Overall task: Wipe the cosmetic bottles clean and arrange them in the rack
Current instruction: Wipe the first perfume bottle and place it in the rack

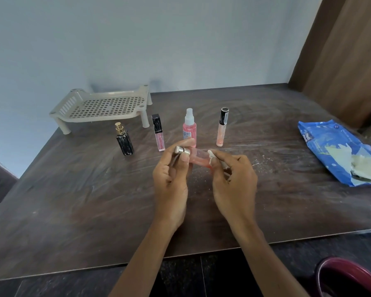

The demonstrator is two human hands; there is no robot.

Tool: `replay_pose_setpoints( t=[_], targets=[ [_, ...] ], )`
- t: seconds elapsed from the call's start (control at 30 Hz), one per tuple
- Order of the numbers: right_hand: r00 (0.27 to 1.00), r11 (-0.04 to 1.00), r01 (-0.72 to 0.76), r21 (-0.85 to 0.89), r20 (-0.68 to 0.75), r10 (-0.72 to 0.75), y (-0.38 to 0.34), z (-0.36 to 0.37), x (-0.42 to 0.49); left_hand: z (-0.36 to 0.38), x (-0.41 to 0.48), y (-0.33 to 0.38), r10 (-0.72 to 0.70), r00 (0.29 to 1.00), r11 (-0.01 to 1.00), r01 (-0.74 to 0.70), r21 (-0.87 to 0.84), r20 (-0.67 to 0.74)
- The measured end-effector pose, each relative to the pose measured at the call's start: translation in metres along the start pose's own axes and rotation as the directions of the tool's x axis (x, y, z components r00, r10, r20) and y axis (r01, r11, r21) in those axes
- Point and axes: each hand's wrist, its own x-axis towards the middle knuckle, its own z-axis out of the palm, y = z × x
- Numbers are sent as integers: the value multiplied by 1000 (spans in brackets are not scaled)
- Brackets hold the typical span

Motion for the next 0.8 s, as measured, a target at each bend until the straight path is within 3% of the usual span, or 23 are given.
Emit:
replay_pose_setpoints(
  t=[0.2,0.33,0.6,0.7,0.8],
  targets=[
    [993,996,83,-15,-85,-84,1,1,-6,4,-2,5,-20,998,999,23,40,-59],
    [983,989,135,-58,-114,-141,4,1,-4,4,-1,5,-97,992,994,92,-56,-82],
    [935,925,343,-163,-37,-353,-30,17,-12,1,0,6,54,995,997,-50,58,-81],
    [945,928,313,-202,-34,-326,-21,13,-7,0,1,5,58,990,998,-59,-2,-125],
    [984,968,152,-202,-62,-167,-1,5,1,-2,3,0,60,991,998,-56,37,-122]
  ],
)
